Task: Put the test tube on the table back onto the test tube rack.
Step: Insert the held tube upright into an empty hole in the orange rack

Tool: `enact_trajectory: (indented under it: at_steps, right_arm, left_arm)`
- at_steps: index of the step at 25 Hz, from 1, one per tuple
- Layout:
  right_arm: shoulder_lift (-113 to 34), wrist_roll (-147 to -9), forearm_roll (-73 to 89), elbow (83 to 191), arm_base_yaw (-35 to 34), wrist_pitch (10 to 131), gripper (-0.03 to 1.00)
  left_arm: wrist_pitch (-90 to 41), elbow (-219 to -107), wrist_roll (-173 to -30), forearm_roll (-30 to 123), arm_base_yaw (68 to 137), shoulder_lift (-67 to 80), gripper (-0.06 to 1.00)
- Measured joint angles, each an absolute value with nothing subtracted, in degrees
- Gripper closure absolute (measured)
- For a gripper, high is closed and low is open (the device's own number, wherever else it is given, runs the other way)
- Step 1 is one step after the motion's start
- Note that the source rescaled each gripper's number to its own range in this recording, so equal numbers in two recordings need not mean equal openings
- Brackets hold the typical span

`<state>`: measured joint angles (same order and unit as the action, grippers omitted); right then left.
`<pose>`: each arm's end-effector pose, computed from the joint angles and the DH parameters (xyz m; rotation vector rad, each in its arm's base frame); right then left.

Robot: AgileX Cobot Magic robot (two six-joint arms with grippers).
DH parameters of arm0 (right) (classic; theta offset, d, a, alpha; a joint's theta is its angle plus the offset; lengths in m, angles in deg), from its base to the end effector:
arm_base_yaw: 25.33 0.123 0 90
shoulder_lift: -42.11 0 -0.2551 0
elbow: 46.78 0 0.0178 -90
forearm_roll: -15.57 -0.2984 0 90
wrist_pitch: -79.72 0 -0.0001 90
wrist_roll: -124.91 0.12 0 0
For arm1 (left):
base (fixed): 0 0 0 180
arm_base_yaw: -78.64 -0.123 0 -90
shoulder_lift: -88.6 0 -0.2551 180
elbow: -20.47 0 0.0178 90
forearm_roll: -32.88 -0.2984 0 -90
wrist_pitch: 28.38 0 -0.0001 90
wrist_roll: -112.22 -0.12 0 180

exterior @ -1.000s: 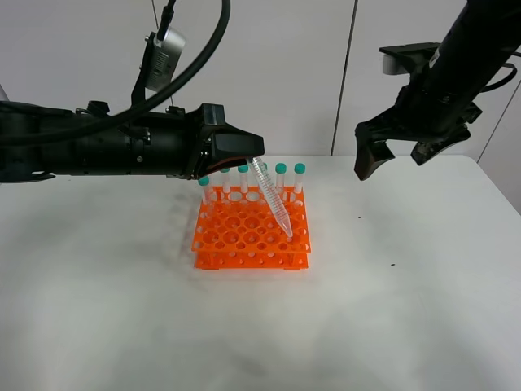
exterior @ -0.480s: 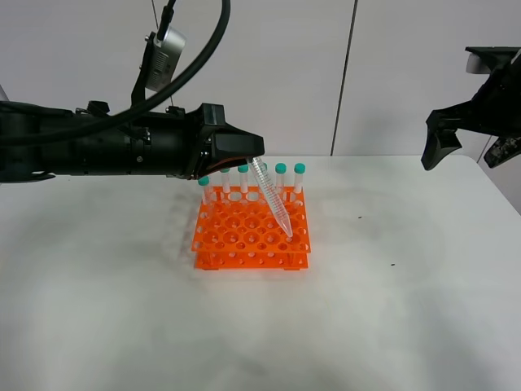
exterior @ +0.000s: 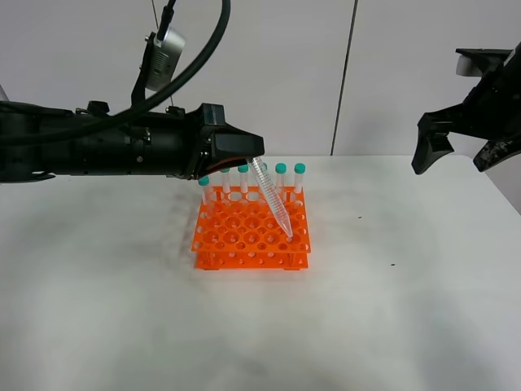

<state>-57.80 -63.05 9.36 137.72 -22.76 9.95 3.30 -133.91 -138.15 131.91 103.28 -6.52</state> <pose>0.3724 0.0289 0.2485 -0.2291 2.8663 0.1356 0.3204 -0.2155 0.1962 0.2705 2.1187 -1.1365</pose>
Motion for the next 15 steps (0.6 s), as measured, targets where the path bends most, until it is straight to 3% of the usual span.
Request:
enact_trajectory:
  at_steps: [15]
  right_arm:
    - [-8.55, -62.64, 9.01, 95.31, -22.76, 12.18, -0.03]
  left_arm:
    - [3.30, -133.91, -137.62, 131.86, 103.28, -6.52, 0.94]
